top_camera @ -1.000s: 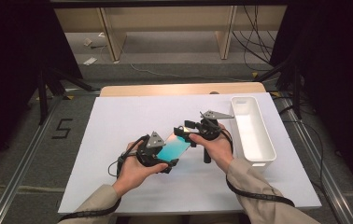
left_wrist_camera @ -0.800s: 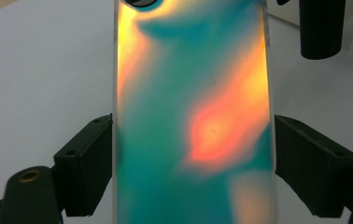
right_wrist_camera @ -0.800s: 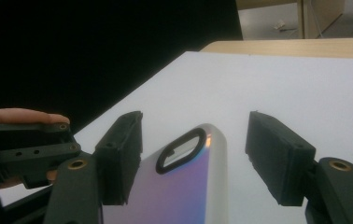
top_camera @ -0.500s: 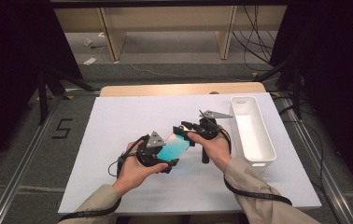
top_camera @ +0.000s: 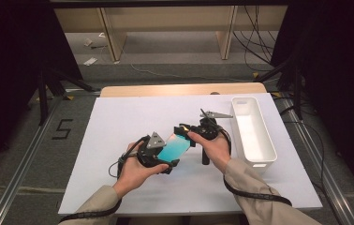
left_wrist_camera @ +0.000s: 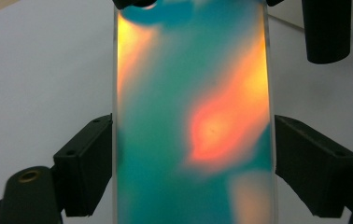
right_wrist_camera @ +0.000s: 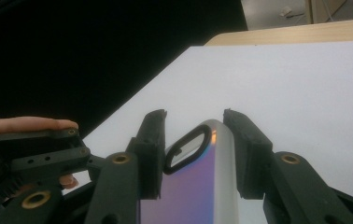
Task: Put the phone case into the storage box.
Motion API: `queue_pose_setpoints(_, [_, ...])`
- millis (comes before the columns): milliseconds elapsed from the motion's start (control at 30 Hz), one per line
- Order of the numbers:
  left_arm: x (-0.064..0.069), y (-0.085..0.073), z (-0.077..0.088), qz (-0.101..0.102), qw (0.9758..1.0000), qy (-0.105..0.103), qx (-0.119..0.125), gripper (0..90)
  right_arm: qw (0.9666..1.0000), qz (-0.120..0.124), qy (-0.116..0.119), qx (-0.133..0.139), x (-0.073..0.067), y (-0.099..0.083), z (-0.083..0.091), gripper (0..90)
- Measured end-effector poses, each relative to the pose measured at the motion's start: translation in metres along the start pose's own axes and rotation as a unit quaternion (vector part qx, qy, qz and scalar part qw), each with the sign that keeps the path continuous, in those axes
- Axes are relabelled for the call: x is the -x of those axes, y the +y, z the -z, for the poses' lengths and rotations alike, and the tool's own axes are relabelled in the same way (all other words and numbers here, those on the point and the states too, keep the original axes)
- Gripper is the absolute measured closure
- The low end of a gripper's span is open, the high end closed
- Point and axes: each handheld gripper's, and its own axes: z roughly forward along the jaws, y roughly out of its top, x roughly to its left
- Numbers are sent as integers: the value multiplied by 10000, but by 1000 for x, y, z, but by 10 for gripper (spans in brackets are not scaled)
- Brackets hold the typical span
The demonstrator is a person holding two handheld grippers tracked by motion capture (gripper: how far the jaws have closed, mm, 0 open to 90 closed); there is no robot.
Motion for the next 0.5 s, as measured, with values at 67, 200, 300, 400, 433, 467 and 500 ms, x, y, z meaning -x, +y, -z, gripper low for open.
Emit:
queue_pose_setpoints(67, [0,-1,-1,-41,10000,37,-15,169,10000,-5,11,22,0,0,0,645])
queue_pose_setpoints(200, [1,-1,-2,-119,9999,68,8,168,9999,-93,89,69,-2,3,2,688])
queue_pose_setpoints(300, [1,-1,-2,-187,9998,109,46,167,9996,-152,188,174,-5,7,5,733])
queue_pose_setpoints(400, [2,0,-2,-337,9988,295,190,167,9983,-297,429,256,-10,11,8,771])
queue_pose_setpoints(433, [3,0,-1,-373,9986,295,214,166,9980,-332,488,246,-13,13,9,790])
queue_pose_setpoints(467, [2,1,-1,-332,9988,244,250,185,9975,-292,584,265,-14,14,10,803])
queue_pose_setpoints(500, [2,1,-1,-332,9988,244,250,173,9986,-68,468,240,-18,16,11,803])
